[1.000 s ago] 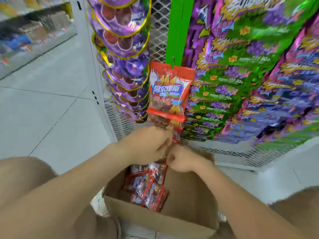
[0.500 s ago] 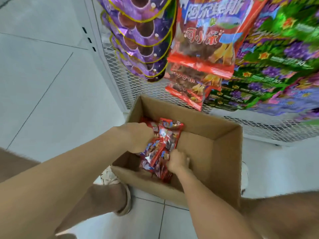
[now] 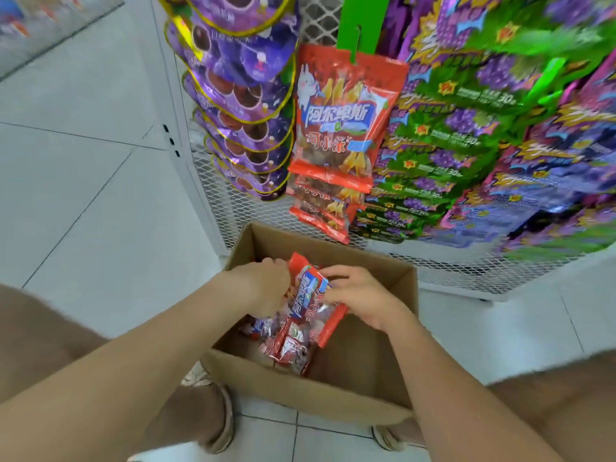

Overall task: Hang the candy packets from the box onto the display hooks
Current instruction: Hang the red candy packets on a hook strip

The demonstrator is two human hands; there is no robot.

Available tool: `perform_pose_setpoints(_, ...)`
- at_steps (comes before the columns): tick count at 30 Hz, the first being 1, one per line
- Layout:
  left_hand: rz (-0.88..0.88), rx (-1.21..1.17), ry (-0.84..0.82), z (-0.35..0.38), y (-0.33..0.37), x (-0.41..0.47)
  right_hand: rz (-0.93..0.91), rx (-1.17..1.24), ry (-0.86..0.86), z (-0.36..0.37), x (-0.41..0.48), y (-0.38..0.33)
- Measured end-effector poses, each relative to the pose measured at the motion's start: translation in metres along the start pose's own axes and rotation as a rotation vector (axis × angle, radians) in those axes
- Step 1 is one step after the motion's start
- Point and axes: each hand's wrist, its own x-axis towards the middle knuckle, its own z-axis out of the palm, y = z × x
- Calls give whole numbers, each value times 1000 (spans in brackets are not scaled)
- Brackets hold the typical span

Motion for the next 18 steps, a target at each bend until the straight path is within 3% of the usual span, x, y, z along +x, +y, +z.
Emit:
perform_pose_setpoints(5,27,-239,187,-50,1,-40,-181,65,-185,-23,-56,-51)
perform_pose_setpoints(10,198,-561,509,-99,2,-77,-433,-335,-99,-35,-100,-98)
perform_pose_setpoints(13,312,-724,711,-121,6,-92,-659,-323,91,-37,-126,-125)
perform_pose_setpoints(18,442,-1063,874,-150,16,-107,-885,-185,421,-39,-158,-161)
